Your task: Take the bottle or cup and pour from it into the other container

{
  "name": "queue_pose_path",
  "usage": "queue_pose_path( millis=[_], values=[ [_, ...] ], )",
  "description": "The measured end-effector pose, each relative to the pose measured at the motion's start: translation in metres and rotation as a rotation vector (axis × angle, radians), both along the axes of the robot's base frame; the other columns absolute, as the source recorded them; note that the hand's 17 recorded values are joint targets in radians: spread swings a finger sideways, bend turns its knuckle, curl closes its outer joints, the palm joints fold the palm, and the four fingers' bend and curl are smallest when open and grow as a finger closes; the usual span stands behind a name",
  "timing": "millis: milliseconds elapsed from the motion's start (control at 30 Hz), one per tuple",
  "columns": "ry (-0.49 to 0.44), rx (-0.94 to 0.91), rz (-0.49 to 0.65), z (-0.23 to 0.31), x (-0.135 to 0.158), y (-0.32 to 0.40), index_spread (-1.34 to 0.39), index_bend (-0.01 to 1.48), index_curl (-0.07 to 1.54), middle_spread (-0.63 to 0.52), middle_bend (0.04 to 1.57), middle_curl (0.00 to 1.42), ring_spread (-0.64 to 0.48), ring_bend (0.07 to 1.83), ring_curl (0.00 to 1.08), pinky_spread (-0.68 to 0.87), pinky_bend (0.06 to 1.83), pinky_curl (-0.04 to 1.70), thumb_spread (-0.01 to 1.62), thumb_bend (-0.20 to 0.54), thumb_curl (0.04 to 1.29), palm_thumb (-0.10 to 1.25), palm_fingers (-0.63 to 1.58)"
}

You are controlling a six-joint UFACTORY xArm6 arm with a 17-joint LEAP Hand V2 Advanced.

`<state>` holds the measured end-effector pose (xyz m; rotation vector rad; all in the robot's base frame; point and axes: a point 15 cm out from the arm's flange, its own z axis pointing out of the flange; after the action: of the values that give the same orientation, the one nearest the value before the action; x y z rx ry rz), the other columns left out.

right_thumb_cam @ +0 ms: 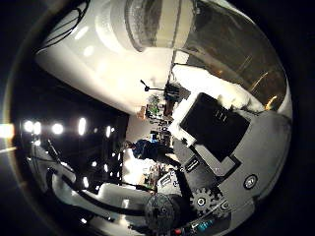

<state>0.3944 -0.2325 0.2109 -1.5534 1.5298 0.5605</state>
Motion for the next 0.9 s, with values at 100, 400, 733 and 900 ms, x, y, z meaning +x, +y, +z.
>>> queue_pose_path(
  millis=[100,400,733,900],
  values=[
    [-0.006,-0.003,0.001,0.002,0.0,0.0,-0.2,0.84,0.71,-0.09,1.1,0.65,-0.16,1.25,0.52,-0.3,1.33,0.33,0.77,-0.019,0.57,0.98,1.25],
    [-0.022,-0.018,-0.004,0.011,0.0,-0.003,-0.18,1.04,0.76,-0.08,1.27,0.69,-0.19,1.34,0.61,-0.24,1.4,0.47,0.65,-0.017,0.68,1.06,1.14],
    [-0.069,-0.037,0.006,0.048,-0.003,0.002,-0.19,1.15,0.78,-0.11,1.34,0.73,-0.22,1.35,0.7,-0.23,1.39,0.59,0.46,-0.019,0.8,1.09,1.07],
    [-0.092,-0.072,0.008,0.069,-0.003,0.003,-0.19,1.17,0.79,-0.12,1.35,0.76,-0.23,1.34,0.75,-0.24,1.36,0.65,0.4,-0.02,0.84,1.09,1.06]
  ],
)
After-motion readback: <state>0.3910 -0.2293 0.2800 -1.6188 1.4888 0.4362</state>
